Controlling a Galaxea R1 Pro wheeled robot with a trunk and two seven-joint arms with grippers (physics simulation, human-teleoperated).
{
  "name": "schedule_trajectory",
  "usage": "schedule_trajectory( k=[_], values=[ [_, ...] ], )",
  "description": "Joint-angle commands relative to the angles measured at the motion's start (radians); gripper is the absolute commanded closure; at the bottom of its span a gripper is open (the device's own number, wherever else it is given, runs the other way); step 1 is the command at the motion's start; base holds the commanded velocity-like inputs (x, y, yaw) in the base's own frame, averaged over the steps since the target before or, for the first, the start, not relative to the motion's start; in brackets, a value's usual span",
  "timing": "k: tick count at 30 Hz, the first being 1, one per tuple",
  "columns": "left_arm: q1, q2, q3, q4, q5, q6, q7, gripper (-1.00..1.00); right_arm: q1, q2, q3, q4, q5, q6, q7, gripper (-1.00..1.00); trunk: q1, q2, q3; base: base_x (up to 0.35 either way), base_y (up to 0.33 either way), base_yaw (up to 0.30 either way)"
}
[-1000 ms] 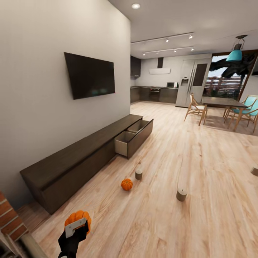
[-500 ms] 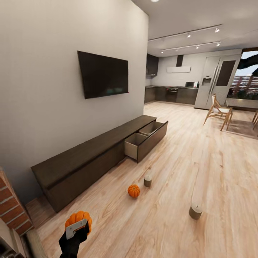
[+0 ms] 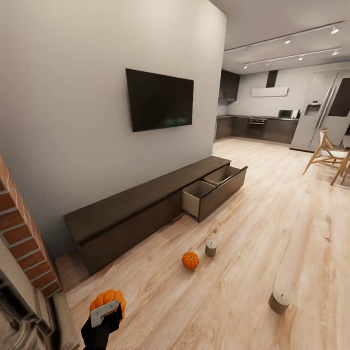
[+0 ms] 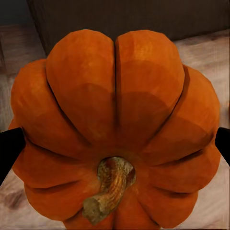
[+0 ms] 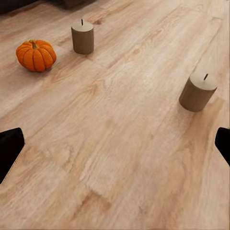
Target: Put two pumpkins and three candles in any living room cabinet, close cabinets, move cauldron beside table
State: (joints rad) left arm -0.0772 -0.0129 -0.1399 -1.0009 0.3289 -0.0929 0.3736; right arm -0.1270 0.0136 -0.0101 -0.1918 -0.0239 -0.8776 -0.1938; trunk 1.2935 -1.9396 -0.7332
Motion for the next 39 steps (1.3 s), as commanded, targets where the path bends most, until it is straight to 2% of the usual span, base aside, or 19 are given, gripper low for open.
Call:
schedule_trajectory(
  k=[1,12,17,21,23,35,39],
  values=[
    [-0.001,0.001,-0.004,0.002,0.007,-0.007,0.005,1.0,0.0,0.0,-0.001,0.0,-0.002,-0.003,0.001,-1.0,0.0,0.0,-0.001,0.0,-0.007,0.273],
    [-0.001,0.001,-0.008,0.004,0.006,-0.009,0.006,1.0,0.0,0.0,-0.001,0.0,-0.002,-0.003,0.001,-1.0,0.0,0.0,-0.007,0.0,-0.001,0.273],
    [-0.001,0.001,-0.059,0.004,0.006,-0.012,0.009,1.0,0.0,0.0,-0.001,0.0,-0.002,-0.003,0.001,-1.0,0.0,0.0,-0.009,0.0,0.0,0.24],
    [-0.001,0.001,-0.106,0.004,0.007,-0.012,0.012,1.0,0.0,-0.001,-0.001,0.0,-0.002,-0.003,0.001,-1.0,0.0,0.0,-0.01,0.0,0.0,0.066],
    [-0.001,0.001,-0.115,0.004,0.007,-0.012,0.013,1.0,0.0,-0.001,-0.001,0.0,-0.002,-0.002,0.001,-1.0,0.0,0.0,-0.01,0.0,0.0,0.013],
    [-0.001,0.001,-0.122,0.005,0.006,-0.013,0.01,1.0,0.0,0.0,-0.001,0.0,-0.002,-0.001,0.001,-1.0,0.0,0.0,-0.01,0.006,0.0,0.001],
    [-0.001,0.002,-0.134,0.005,0.006,-0.014,0.01,1.0,0.0,0.0,-0.001,0.0,-0.002,-0.001,0.001,-1.0,0.0,0.0,-0.01,0.251,0.0,0.0]
  ],
)
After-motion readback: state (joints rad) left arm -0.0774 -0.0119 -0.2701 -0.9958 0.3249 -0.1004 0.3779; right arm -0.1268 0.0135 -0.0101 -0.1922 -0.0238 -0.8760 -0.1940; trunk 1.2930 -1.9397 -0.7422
